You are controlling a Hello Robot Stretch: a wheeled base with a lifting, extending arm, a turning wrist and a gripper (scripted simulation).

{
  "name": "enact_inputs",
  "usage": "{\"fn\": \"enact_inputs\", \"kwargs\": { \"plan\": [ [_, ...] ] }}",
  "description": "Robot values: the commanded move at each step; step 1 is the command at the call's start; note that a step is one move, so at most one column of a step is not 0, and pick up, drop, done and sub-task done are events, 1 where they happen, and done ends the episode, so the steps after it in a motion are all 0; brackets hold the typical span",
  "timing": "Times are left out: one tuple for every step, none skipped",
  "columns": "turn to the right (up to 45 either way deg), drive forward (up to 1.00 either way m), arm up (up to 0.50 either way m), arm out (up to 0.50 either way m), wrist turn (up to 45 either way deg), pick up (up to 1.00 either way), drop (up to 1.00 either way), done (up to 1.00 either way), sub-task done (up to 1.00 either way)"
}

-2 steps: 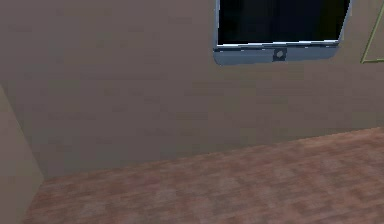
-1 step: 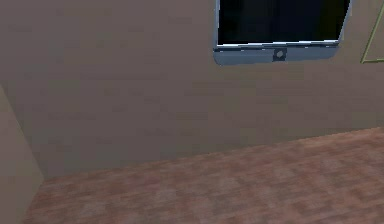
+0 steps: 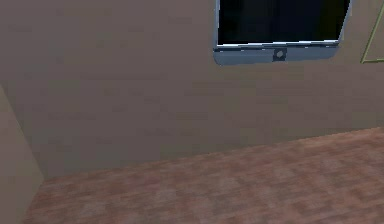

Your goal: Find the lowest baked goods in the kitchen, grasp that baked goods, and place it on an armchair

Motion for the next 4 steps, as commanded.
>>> {"fn": "enact_inputs", "kwargs": {
  "plan": [
    [0.0, 0.0, 0.0, 0.0, 0.0, 1.0, 0.0, 0.0, 0.0],
    [0.0, 0.0, 0.1, 0.0, 0.0, 0.0, 0.0, 0.0, 0.0],
    [0.0, 0.0, 0.16, 0.0, 0.0, 0.0, 0.0, 0.0, 0.0],
    [0.0, 0.0, 0.0, 0.0, -45.0, 0.0, 0.0, 0.0, 0.0]
  ]
}}
